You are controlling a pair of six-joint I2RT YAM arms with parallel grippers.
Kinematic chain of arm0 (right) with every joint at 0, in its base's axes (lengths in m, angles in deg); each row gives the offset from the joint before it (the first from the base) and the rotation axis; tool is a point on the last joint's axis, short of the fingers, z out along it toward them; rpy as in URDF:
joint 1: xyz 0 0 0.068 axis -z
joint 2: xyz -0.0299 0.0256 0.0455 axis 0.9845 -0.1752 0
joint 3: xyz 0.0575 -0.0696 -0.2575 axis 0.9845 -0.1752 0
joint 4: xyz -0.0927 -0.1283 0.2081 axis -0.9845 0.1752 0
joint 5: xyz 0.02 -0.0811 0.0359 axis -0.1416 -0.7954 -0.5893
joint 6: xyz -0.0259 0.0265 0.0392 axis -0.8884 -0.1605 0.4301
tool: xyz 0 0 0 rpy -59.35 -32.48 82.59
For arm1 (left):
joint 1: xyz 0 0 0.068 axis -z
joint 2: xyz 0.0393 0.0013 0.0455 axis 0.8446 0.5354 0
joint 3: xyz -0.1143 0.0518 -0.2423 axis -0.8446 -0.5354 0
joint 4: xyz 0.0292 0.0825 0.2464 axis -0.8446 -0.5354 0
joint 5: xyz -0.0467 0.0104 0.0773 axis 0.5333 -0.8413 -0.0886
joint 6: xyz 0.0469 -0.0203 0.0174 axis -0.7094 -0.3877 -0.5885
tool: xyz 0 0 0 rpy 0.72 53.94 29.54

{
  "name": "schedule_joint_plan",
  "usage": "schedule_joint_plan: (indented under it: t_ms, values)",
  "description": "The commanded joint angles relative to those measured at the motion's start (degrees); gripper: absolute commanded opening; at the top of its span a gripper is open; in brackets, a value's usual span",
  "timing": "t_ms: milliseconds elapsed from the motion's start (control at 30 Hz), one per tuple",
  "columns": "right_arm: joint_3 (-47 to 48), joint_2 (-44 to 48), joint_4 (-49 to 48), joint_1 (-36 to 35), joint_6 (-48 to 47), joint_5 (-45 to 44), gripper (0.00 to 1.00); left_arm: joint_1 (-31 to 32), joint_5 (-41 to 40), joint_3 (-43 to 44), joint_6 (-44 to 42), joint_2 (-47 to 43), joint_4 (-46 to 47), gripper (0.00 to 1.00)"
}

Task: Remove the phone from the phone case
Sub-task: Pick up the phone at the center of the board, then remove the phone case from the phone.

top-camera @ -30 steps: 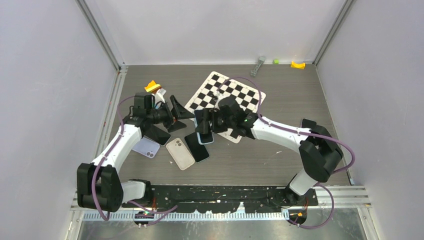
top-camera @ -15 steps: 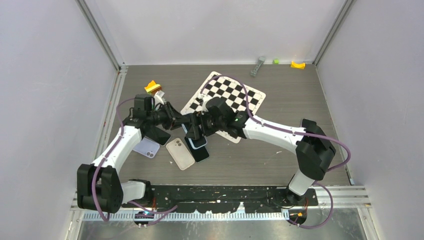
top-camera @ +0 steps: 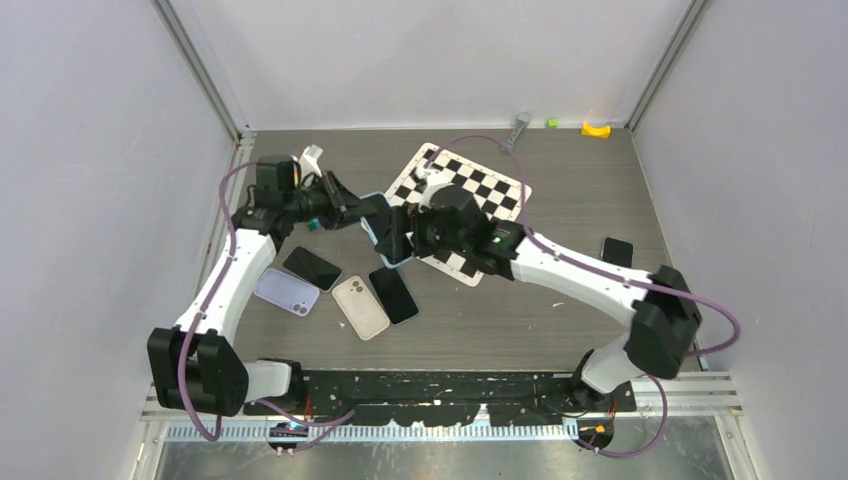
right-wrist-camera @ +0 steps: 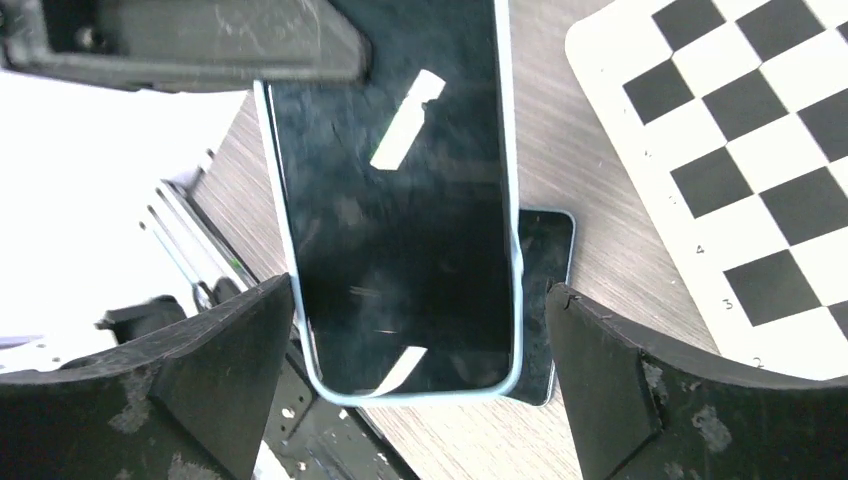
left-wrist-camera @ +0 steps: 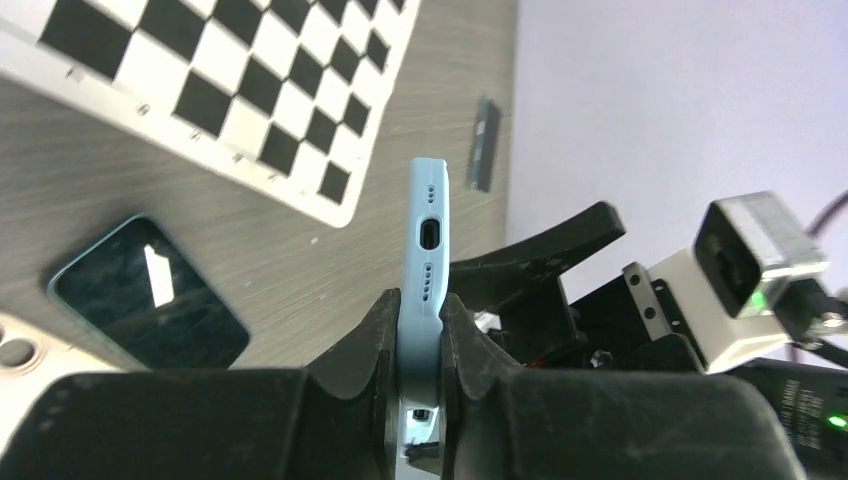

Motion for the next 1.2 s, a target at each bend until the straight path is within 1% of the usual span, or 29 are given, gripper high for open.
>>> schedule_joint_plan:
  t_ms: [0,100,167,233,300,367,400,433,533,600,633,700,767,867,933,967,1000,1033,1067,1133,1167]
  values:
    - [-4.14,11.52,-6.68,1.57,3.46,-6.47,1.00,-2.83,6.45,7.43,6.06,-1.97,6.57,0.00]
    - [-7.79,18.03,-13.33,3.29,7.45,-5.59,1.00,-4.96,9.67,7.29,15.93,-2.96,17.49,0.00]
    - [-10.05,20.73,-17.29,4.09,9.94,-2.88,1.00,-5.88,10.12,6.59,23.00,-3.77,25.83,0.00]
    - [-11.08,21.99,-20.00,4.43,12.04,-0.18,0.99,-6.31,10.12,6.15,29.22,-4.26,32.07,0.00]
    - [-10.71,21.99,-21.35,4.56,13.85,2.07,0.96,-6.34,9.99,5.67,34.58,-4.66,37.17,0.00]
    - [-9.51,21.17,-21.69,4.57,15.97,3.74,0.87,-6.34,9.40,4.86,40.40,-5.27,41.50,0.00]
    - [-8.65,20.65,-21.89,4.57,17.22,3.95,0.80,-6.34,8.97,4.28,42.84,-5.53,44.11,0.00]
    - [-8.51,20.49,-22.39,4.57,17.83,4.13,0.75,-6.34,8.60,3.47,44.99,-5.83,45.79,0.00]
    - [-9.19,20.16,-28.66,4.57,19.97,5.62,0.71,-6.34,7.00,1.28,51.88,-6.58,51.05,0.00]
    - [-8.72,19.70,-31.11,4.57,19.93,7.59,0.76,-6.34,5.66,-0.72,56.02,-6.79,54.90,0.00]
    - [-8.34,19.49,-31.79,4.57,19.75,9.02,0.84,-6.34,5.22,-1.54,57.86,-6.88,56.58,0.00]
    - [-8.30,19.19,-34.71,4.45,19.24,10.85,0.91,-6.34,4.20,-3.17,60.76,-6.94,59.14,0.00]
    - [-7.63,18.95,-36.05,4.48,19.40,11.08,0.92,-6.34,3.66,-4.23,62.14,-6.99,60.59,0.00]
    - [-5.59,17.74,-34.77,4.46,19.57,11.19,0.93,-6.34,3.68,-4.66,62.50,-7.21,60.83,0.00]
    - [-3.59,16.62,-32.72,4.48,19.44,11.19,0.89,-6.34,3.59,-4.83,62.76,-7.44,61.01,0.00]
    - [-2.49,15.86,-32.33,4.48,19.45,11.19,0.83,-6.34,3.59,-4.94,63.07,-7.41,61.08,0.00]
    - [-2.00,15.50,-31.71,4.48,19.43,11.12,0.80,-6.34,3.51,-5.09,63.45,-7.51,61.37,0.00]
    - [-1.23,14.92,-31.57,4.48,19.49,11.16,0.73,-6.34,3.43,-5.25,63.82,-7.54,61.72,0.00]
    - [-0.93,14.68,-31.50,4.48,19.58,11.03,0.70,-6.34,3.34,-5.44,64.18,-7.57,62.03,0.00]
    - [-0.67,14.24,-32.05,4.53,19.77,10.66,0.59,-6.34,3.30,-5.81,64.74,-7.62,62.63,0.00]
    - [-0.55,14.06,-32.37,4.52,19.84,10.49,0.57,-6.34,3.35,-5.96,64.92,-7.67,62.76,0.00]
